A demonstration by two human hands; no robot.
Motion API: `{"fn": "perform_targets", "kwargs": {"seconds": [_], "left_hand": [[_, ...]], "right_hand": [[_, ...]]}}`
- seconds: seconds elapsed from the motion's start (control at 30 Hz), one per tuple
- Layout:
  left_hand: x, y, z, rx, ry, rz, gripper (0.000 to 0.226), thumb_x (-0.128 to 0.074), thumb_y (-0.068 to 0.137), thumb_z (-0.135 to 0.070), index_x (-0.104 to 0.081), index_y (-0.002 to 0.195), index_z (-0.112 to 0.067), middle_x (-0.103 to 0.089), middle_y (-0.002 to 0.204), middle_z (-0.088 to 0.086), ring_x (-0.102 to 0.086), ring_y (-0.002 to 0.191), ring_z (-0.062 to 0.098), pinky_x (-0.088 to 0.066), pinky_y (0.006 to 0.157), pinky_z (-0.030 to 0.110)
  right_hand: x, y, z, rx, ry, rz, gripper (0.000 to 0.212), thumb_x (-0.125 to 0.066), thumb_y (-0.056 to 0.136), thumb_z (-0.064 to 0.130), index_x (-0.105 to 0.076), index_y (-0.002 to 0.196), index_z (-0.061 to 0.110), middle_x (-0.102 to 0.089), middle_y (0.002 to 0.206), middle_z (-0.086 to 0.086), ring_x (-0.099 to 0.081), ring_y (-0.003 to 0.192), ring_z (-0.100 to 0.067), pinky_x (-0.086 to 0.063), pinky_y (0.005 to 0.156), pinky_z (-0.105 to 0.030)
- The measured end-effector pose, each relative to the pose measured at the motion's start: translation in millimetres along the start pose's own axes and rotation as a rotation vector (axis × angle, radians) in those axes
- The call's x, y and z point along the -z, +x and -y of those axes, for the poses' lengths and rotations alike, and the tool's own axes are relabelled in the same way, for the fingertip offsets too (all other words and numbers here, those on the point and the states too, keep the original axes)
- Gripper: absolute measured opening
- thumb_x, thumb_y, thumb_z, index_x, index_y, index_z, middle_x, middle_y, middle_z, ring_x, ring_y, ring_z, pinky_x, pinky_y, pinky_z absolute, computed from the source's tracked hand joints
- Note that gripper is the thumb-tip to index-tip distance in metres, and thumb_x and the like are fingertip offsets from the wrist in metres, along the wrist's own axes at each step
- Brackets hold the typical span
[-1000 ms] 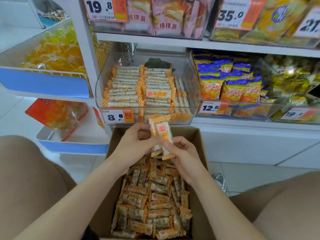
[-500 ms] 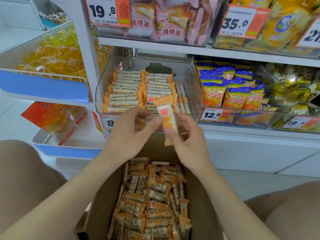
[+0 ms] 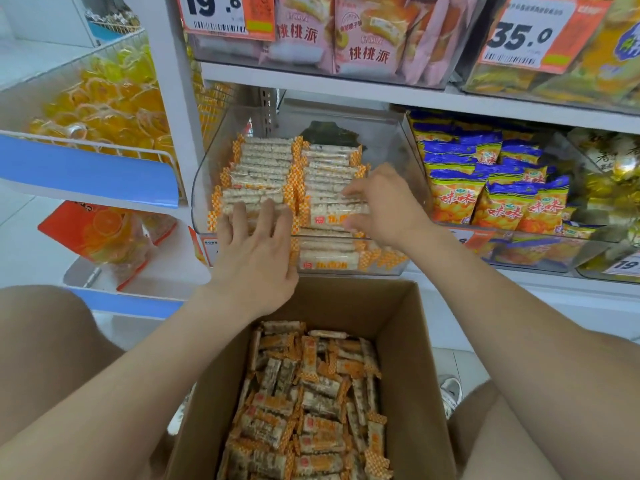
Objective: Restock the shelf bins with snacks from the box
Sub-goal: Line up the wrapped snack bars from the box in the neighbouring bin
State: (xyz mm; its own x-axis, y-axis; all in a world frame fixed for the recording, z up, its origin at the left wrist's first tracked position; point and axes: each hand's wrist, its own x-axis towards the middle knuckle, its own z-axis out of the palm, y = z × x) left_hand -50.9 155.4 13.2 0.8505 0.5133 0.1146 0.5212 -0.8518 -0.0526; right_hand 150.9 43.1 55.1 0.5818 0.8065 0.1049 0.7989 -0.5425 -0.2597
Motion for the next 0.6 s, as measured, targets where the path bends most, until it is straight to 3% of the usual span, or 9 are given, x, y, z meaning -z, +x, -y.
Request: {"fn": "perform_targets", "kwargs": {"seconds": [0.1,0.17,0.27,0.33,0.4,0.43,0.53,0.6], "left_hand": [[-0.7,4.5,0.2,-0.006,-0.014,-0.038,0.083,-0.049,0.094,-0.056,-0.019,0.163,-0.02,-0.017,0.172,0.013,-0.016,0.153,0.053,-0.016,0.121,0.068],[-1.3,9.1,-0.5,-0.008,-0.039,-0.036,0.086,-0.051,0.094,-0.061,-0.016,0.164,-0.026,-0.012,0.174,0.01,-0.012,0.155,0.051,-0.012,0.122,0.069],[-3.2,15.7,0.4,-0.005,-0.05,-0.026,0.088,-0.048,0.092,-0.072,-0.014,0.164,-0.034,-0.011,0.175,0.007,-0.01,0.157,0.049,-0.009,0.122,0.069],[-5.3,16.4,2.2,-0.013,-0.034,-0.027,0.087,-0.046,0.092,-0.074,-0.014,0.163,-0.036,-0.013,0.174,0.007,-0.014,0.156,0.049,-0.013,0.122,0.069],[-5.9,16.0,3.8,-0.02,-0.023,-0.026,0.088,-0.045,0.092,-0.074,-0.013,0.163,-0.034,-0.015,0.174,0.008,-0.017,0.155,0.05,-0.016,0.122,0.069],[-5.1,15.7,4.2,-0.021,-0.022,-0.022,0.089,-0.045,0.093,-0.074,-0.012,0.164,-0.032,-0.014,0.174,0.009,-0.017,0.155,0.05,-0.017,0.122,0.069],[-3.3,15.3,6.0,-0.023,-0.051,0.0,0.089,-0.045,0.093,-0.073,-0.012,0.164,-0.032,-0.014,0.174,0.009,-0.016,0.156,0.049,-0.015,0.123,0.069],[-1.0,13.6,7.8,-0.02,-0.114,-0.017,0.087,-0.044,0.091,-0.072,-0.02,0.163,-0.029,-0.022,0.171,0.009,-0.02,0.155,0.047,-0.017,0.122,0.068]], "right_hand": [[-8.3,5.0,1.3,-0.096,0.159,-0.062,0.065,-0.095,0.074,0.035,-0.069,0.133,0.022,-0.059,0.141,-0.011,-0.058,0.129,-0.027,-0.045,0.108,-0.037],[-14.1,9.3,6.0,-0.107,0.214,-0.029,0.066,-0.093,0.078,0.029,-0.067,0.138,0.02,-0.06,0.145,-0.007,-0.058,0.133,-0.025,-0.046,0.108,-0.035],[-18.1,13.8,13.7,-0.091,0.232,0.087,0.076,-0.073,0.093,0.019,-0.039,0.16,0.021,-0.035,0.165,-0.012,-0.041,0.148,-0.033,-0.041,0.116,-0.04],[-18.7,15.7,14.2,-0.126,0.235,0.167,0.082,-0.06,0.096,0.014,-0.019,0.166,0.022,-0.01,0.173,-0.015,-0.024,0.156,-0.039,-0.041,0.118,-0.05],[-20.9,18.0,12.4,-0.169,0.185,0.23,0.082,-0.053,0.1,0.012,-0.008,0.168,0.021,0.008,0.174,-0.015,-0.003,0.161,-0.039,-0.033,0.123,-0.052],[-22.8,19.9,11.0,-0.174,0.16,0.264,0.081,-0.05,0.101,0.012,-0.006,0.169,0.021,0.012,0.174,-0.014,-0.003,0.161,-0.038,-0.033,0.123,-0.049],[-22.0,21.9,8.2,-0.168,0.161,0.332,0.082,-0.05,0.099,0.013,-0.007,0.168,0.025,0.013,0.175,-0.009,-0.027,0.155,-0.044,-0.047,0.104,-0.048],[-19.1,18.1,6.9,-0.153,0.127,0.303,0.083,-0.053,0.096,0.018,-0.012,0.168,0.026,0.009,0.175,-0.012,-0.017,0.158,-0.043,-0.04,0.116,-0.055]]}}
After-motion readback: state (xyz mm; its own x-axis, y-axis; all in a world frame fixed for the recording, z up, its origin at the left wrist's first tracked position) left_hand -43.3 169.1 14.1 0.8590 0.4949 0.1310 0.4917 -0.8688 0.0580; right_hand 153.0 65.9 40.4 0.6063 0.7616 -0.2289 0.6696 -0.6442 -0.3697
